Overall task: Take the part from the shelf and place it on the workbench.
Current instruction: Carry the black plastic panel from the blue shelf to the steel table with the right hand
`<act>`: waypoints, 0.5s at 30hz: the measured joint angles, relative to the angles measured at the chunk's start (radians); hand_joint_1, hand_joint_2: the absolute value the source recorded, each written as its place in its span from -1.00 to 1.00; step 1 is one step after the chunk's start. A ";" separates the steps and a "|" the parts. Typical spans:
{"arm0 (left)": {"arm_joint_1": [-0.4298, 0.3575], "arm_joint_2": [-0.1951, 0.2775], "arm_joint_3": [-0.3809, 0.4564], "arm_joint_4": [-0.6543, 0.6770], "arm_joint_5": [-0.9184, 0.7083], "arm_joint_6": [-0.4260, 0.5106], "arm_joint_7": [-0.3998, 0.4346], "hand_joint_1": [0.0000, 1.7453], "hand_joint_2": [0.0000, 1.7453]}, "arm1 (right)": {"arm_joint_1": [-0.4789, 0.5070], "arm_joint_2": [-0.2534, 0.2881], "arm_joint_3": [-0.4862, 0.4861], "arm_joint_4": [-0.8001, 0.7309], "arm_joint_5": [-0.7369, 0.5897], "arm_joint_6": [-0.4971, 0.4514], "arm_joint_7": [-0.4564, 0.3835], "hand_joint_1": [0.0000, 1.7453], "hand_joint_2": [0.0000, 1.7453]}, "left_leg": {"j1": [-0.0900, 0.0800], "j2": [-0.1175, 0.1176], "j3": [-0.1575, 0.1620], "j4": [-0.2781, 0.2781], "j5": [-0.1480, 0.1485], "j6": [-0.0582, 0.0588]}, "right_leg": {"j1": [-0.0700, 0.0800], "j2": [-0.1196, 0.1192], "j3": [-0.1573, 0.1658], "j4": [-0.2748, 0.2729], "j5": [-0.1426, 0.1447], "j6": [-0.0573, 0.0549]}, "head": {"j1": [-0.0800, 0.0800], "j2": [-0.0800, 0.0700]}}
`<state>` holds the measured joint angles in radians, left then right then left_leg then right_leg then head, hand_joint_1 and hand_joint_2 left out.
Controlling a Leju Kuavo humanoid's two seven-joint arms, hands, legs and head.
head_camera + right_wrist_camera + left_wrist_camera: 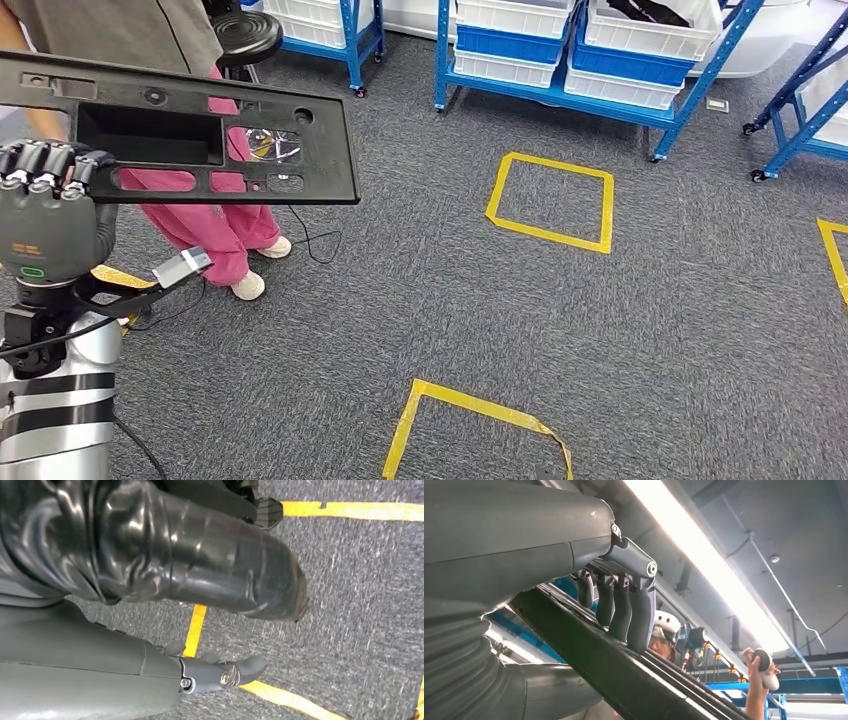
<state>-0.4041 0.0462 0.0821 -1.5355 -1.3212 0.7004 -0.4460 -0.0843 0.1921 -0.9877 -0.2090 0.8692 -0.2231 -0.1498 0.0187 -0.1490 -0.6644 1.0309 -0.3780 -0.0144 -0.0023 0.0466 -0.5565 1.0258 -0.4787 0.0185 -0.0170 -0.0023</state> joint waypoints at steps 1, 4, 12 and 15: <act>0.002 -0.001 0.003 -0.002 -0.005 0.000 -0.005 1.00 1.00 | -0.001 -0.001 -0.001 0.000 0.001 -0.002 -0.001 -1.00 -1.00 | 0.000 0.006 -0.004 0.003 -0.001 -0.005 | -0.003 -0.013 0.003 -0.003 0.004 -0.007 | 0.000 0.000; 0.011 -0.002 0.010 -0.014 -0.025 0.000 -0.006 1.00 1.00 | 0.002 -0.002 -0.004 -0.001 0.006 -0.005 -0.002 -1.00 -1.00 | -0.006 0.095 -0.057 0.117 -0.073 -0.014 | -0.007 -0.051 0.005 -0.009 0.014 -0.025 | -0.009 0.000; 0.051 -0.005 0.009 -0.039 -0.052 0.000 0.017 1.00 1.00 | 0.013 -0.009 -0.006 -0.001 0.021 -0.015 0.018 -1.00 -1.00 | 0.006 0.211 0.022 0.048 -0.052 -0.027 | 0.002 -0.159 0.003 -0.004 0.003 -0.014 | -0.011 0.000; 0.051 -0.006 0.009 -0.043 -0.057 0.000 0.030 1.00 1.00 | 0.011 -0.011 -0.006 -0.002 0.024 -0.017 0.025 -1.00 -1.00 | -0.003 0.201 0.032 0.015 -0.046 -0.008 | 0.007 -0.192 0.013 -0.007 -0.003 0.002 | -0.009 0.000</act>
<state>-0.3532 0.0404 0.0907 -1.5790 -1.3785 0.7004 -0.4164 -0.0731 0.1813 -0.9934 -0.2106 0.8936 -0.2399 -0.1248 0.0153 0.0520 -0.6324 1.0460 -0.4244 -0.0220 0.0046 -0.1451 -0.5437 1.0186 -0.4816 0.0205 -0.0259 -0.0023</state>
